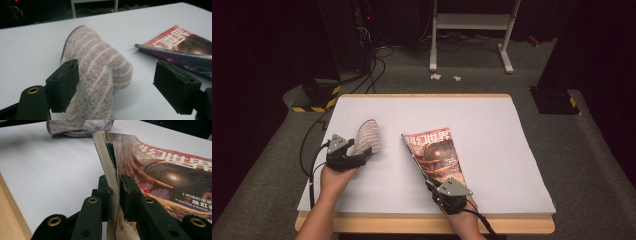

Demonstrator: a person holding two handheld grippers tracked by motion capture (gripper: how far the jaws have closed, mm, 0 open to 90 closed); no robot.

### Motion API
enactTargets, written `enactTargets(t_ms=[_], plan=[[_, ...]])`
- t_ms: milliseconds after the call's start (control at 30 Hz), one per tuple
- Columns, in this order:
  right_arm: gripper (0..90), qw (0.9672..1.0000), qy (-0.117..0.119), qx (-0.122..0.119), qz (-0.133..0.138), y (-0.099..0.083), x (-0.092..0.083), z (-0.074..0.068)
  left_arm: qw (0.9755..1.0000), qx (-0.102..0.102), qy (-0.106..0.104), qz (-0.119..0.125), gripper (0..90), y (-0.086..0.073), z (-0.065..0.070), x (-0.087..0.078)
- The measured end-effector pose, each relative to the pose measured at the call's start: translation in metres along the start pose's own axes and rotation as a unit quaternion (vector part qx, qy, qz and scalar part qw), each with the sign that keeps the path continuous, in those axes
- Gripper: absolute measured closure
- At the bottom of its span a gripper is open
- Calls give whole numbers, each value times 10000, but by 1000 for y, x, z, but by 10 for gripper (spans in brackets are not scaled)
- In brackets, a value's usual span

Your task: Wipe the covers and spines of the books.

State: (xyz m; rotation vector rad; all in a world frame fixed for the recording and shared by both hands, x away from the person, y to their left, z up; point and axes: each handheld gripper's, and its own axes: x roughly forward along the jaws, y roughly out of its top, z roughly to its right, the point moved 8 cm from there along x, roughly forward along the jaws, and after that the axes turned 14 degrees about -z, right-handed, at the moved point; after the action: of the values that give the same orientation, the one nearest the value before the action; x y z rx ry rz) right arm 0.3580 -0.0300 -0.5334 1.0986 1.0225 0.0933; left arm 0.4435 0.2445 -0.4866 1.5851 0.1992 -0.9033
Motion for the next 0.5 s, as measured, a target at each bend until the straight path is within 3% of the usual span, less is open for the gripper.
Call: enactTargets(t_ms=[267,400,500], plan=[[791,10000,4,5,1,0,0,0,9987,297,-394,90,211,2,39,-1],[792,10000,6,5,3,0,0,0,9972,426,-602,120,211,-4,60,3],[791,10000,5,5,4,0,0,0,9967,492,-637,48,212,-12,67,7]])
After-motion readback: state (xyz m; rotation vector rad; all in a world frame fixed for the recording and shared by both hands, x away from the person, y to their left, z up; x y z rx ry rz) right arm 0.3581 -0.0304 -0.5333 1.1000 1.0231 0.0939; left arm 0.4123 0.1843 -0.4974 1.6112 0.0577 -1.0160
